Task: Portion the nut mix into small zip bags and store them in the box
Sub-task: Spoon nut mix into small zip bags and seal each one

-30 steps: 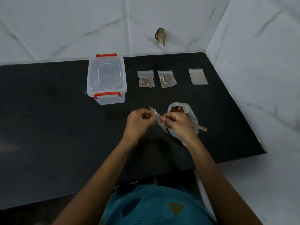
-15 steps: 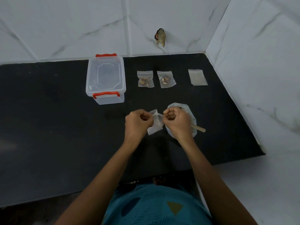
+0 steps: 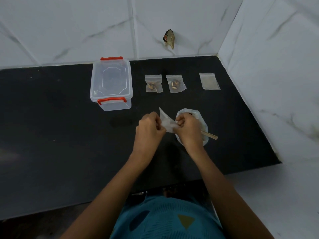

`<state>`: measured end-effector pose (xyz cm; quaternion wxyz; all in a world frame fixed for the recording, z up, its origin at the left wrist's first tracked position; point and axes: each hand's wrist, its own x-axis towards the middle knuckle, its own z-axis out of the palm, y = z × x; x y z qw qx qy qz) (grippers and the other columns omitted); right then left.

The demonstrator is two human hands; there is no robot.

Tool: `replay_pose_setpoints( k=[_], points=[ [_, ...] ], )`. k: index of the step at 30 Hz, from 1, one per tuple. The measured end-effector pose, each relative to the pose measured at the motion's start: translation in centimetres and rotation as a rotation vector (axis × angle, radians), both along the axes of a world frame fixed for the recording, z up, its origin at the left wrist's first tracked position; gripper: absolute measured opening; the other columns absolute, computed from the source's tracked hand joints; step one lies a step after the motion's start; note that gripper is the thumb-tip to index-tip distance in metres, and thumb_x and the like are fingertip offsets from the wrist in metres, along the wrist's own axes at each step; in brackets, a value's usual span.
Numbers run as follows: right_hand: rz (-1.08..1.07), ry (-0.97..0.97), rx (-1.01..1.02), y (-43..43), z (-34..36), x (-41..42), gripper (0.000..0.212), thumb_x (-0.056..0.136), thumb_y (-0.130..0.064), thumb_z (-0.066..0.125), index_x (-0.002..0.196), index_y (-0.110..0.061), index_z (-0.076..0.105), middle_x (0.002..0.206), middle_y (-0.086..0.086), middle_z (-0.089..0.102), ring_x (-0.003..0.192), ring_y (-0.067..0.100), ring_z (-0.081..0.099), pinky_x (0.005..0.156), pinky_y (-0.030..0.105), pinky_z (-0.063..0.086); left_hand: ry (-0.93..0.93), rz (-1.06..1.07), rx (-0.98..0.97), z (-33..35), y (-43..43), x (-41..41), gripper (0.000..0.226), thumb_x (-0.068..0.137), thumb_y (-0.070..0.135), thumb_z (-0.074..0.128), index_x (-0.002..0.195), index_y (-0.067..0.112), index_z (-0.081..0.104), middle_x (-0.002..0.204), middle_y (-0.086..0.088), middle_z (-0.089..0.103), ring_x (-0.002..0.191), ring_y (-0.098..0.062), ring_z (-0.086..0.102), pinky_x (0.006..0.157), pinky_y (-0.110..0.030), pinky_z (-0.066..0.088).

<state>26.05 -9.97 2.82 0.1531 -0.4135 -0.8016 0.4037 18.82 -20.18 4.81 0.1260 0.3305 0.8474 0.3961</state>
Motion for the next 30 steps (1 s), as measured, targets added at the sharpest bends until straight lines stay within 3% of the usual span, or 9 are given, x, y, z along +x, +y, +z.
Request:
replay_pose_setpoints(
  k=[5, 9, 12, 16, 19, 22, 25, 28, 30],
  points=[
    [0.033, -0.069, 0.055, 0.1, 0.2, 0.0, 0.014, 0.086, -0.007, 0.058, 0.098, -0.013, 0.056, 0.084, -0.006, 0.052, 0.075, 0.005, 0.051, 0.067, 0.017, 0.042, 0.042, -0.085, -0.008, 0.0, 0.4, 0.5, 0.036, 0.081, 0.004, 0.062, 0.111, 0.016, 0.047, 0.123, 0.0, 0.036, 0.085, -0.011, 0.053, 0.063, -0.015, 0.046],
    [0.145, 0.04, -0.189, 0.9, 1.4, 0.6, 0.021, 0.079, -0.01, 0.07, 0.094, -0.016, 0.057, 0.088, -0.005, 0.059, 0.082, 0.006, 0.057, 0.07, 0.014, 0.047, -0.192, -0.046, 0.068, -0.2, 0.1, -1.3, 0.023, 0.081, 0.009, 0.065, 0.095, 0.024, 0.054, 0.116, 0.005, 0.044, 0.082, -0.009, 0.055, 0.063, -0.015, 0.046],
    [0.145, 0.058, -0.163, 0.9, 1.5, 0.6, 0.01, 0.081, -0.01, 0.068, 0.09, -0.013, 0.062, 0.09, 0.001, 0.065, 0.082, 0.007, 0.061, 0.069, 0.013, 0.048, -0.354, -0.049, 0.116, -0.4, 0.0, -2.2, 0.02, 0.084, 0.008, 0.062, 0.086, 0.027, 0.057, 0.103, 0.008, 0.054, 0.084, -0.003, 0.056, 0.068, -0.016, 0.047],
    [0.11, 0.029, -0.092, 0.8, 1.2, 0.5, 0.003, 0.085, -0.014, 0.063, 0.084, -0.013, 0.061, 0.075, -0.007, 0.059, 0.068, 0.0, 0.055, 0.06, 0.011, 0.041, -0.488, -0.222, 0.147, -0.9, 0.0, -2.3, 0.034, 0.085, 0.017, 0.063, 0.115, 0.028, 0.052, 0.122, 0.007, 0.051, 0.11, -0.005, 0.05, 0.082, -0.014, 0.042],
    [0.098, 0.038, -0.103, 0.9, 1.5, 0.6, 0.014, 0.085, -0.011, 0.062, 0.075, -0.019, 0.056, 0.07, -0.009, 0.056, 0.065, 0.001, 0.054, 0.059, 0.012, 0.039, -0.321, -0.436, 0.056, -2.0, -0.1, -2.6, 0.081, 0.069, 0.03, 0.077, 0.135, 0.032, 0.031, 0.136, 0.019, 0.031, 0.128, 0.001, 0.027, 0.102, -0.015, 0.025],
    [0.122, 0.02, -0.086, 0.7, 2.0, 0.5, 0.012, 0.085, -0.009, 0.061, 0.077, -0.018, 0.056, 0.07, -0.009, 0.055, 0.064, 0.001, 0.053, 0.058, 0.012, 0.04, -0.106, -0.466, 0.024, -3.3, 0.2, -2.2, 0.098, 0.063, 0.03, 0.082, 0.141, 0.028, 0.022, 0.146, 0.012, 0.023, 0.135, -0.001, 0.008, 0.114, -0.03, 0.008],
    [0.141, 0.009, -0.097, 0.4, 2.2, 0.5, 0.01, 0.086, -0.009, 0.061, 0.08, -0.016, 0.056, 0.07, -0.01, 0.054, 0.062, 0.0, 0.053, 0.051, 0.007, 0.042, -0.075, -0.395, 0.102, -3.7, 0.7, -1.5, 0.091, 0.061, 0.052, 0.067, 0.138, 0.021, 0.031, 0.142, 0.002, 0.038, 0.136, -0.009, 0.02, 0.117, -0.039, 0.004],
    [0.152, 0.041, -0.127, 0.6, 2.3, 0.6, 0.018, 0.085, -0.009, 0.062, 0.073, -0.02, 0.054, 0.071, -0.01, 0.056, 0.064, 0.001, 0.055, 0.053, 0.008, 0.043, -0.113, -0.337, 0.2, -3.9, 0.5, -1.6, 0.064, 0.066, 0.05, 0.06, 0.124, 0.028, 0.044, 0.122, 0.017, 0.047, 0.123, -0.01, 0.043, 0.112, -0.049, 0.025],
    [0.172, 0.069, -0.198, 0.7, 2.3, 0.7, 0.021, 0.083, -0.009, 0.065, 0.073, -0.024, 0.054, 0.074, -0.009, 0.059, 0.069, 0.003, 0.058, 0.062, 0.012, 0.047, -0.19, -0.329, 0.255, -3.8, 0.3, -1.8, 0.052, 0.067, 0.043, 0.064, 0.115, 0.038, 0.044, 0.116, 0.023, 0.047, 0.114, -0.003, 0.048, 0.105, -0.034, 0.038]
  ],
)
